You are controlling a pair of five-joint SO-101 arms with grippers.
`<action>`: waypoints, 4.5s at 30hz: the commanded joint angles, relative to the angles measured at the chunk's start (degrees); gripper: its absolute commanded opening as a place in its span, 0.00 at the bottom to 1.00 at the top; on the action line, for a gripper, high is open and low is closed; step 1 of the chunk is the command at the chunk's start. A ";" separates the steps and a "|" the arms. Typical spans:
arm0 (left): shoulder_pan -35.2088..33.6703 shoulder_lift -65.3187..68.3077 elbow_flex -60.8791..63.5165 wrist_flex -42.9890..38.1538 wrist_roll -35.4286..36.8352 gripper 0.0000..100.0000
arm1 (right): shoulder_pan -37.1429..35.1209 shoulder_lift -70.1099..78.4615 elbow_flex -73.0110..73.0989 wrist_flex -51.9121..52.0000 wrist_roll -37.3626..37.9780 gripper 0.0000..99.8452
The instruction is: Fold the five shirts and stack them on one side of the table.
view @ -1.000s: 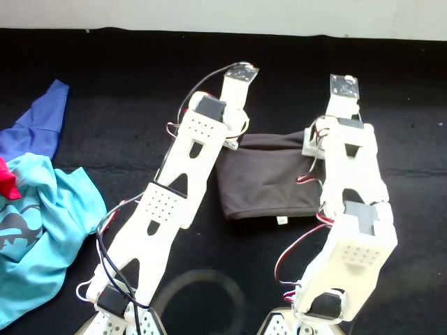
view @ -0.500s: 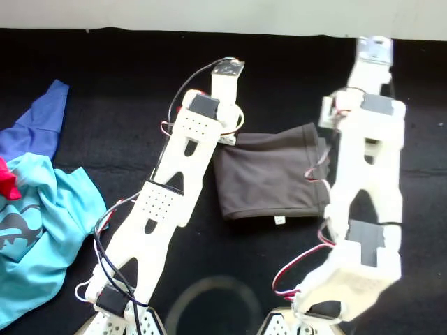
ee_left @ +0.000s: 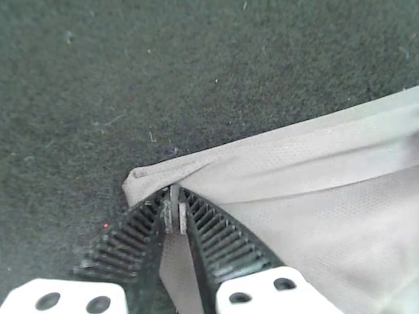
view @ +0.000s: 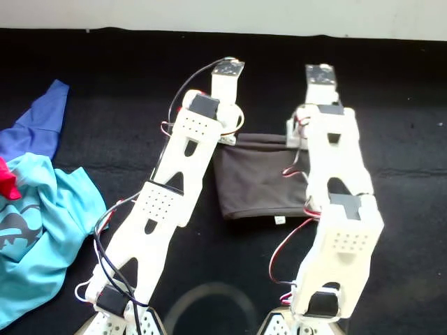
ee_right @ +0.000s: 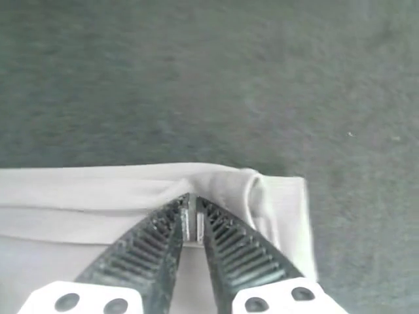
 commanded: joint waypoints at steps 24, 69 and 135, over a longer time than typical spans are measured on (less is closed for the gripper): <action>-1.71 -0.22 -1.27 -0.18 0.35 0.01 | 5.58 -18.59 -8.92 17.80 0.35 0.01; -7.43 -7.96 -1.19 1.85 0.53 0.12 | 6.81 -39.25 20.26 13.14 14.15 0.14; -9.19 -1.45 -1.19 -3.96 0.62 0.15 | -2.68 2.33 -29.41 39.60 -1.41 0.28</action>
